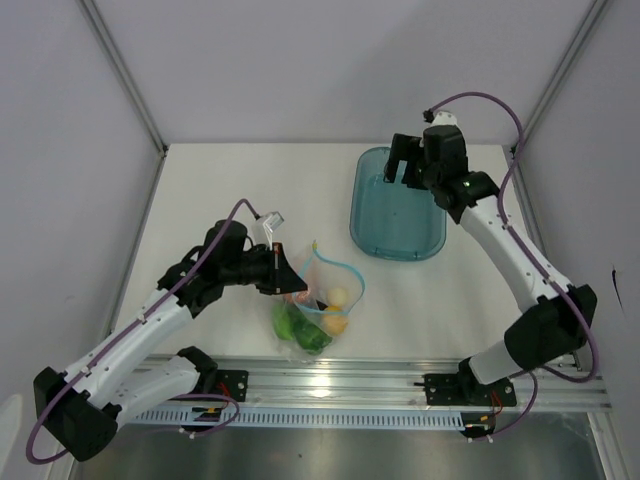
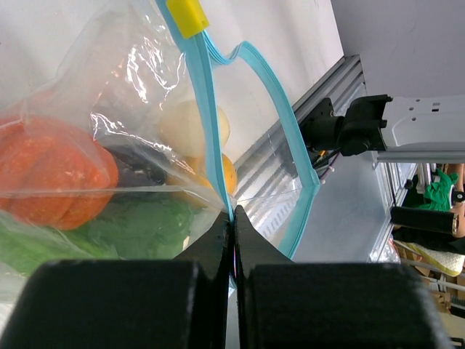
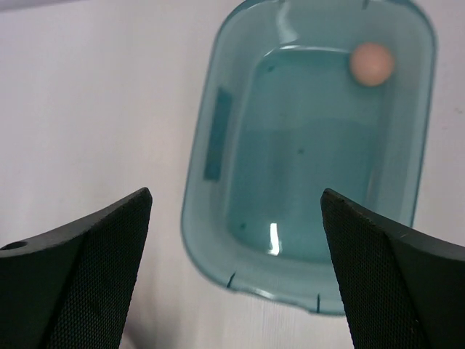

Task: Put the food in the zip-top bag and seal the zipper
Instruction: Pick up the fake food from the bin.

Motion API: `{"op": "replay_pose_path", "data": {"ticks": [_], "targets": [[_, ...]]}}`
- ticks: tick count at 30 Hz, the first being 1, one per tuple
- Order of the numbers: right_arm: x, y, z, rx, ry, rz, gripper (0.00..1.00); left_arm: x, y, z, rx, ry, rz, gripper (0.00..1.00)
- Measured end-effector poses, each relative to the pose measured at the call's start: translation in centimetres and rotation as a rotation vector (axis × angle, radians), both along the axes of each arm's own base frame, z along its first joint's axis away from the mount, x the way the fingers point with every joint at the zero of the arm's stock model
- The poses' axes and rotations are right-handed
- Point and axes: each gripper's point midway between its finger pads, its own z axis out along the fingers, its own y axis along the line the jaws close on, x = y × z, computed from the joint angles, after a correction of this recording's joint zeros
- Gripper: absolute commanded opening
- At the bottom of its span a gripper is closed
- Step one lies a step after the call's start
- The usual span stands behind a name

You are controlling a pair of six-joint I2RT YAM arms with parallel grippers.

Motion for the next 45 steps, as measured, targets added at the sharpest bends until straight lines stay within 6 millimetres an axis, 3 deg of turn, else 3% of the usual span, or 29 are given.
{"op": "replay_pose_path", "data": {"ticks": [3,10,15,18,26,32,45], "targets": [[3.6,-1.4,-2.1,-0.047,0.013,-0.103,0.99,0.0,0.0,0.1,-0.003,-0.004,0.000,0.00],[11.6,-1.6,-8.4,-0.226,0.058,-0.208,0.99,-0.1,0.1,0.2,-0.006,-0.009,0.000,0.01],[14.9,-3.0,-12.4,-0.373,0.094,-0.252,0.98,-0.1,0.1,0.1,-0.005,-0.006,-0.001,0.01],[16.2,-4.2,-13.8,-0.426,0.108,-0.268,0.96,0.0,-0.1,-0.1,-0.006,-0.003,-0.004,0.01],[17.8,-8.6,-18.8,-0.560,0.191,-0.294,0.91,0.3,-0.7,-0.7,-0.015,0.014,-0.027,0.00],[17.8,-9.5,-21.8,-0.631,0.240,-0.268,0.90,0.1,-0.9,-0.9,-0.025,0.019,-0.043,0.01],[19.2,-10.0,-22.6,-0.675,0.214,-0.266,0.85,0.0,-1.0,-0.9,-0.030,0.020,-0.049,0.01]]}}
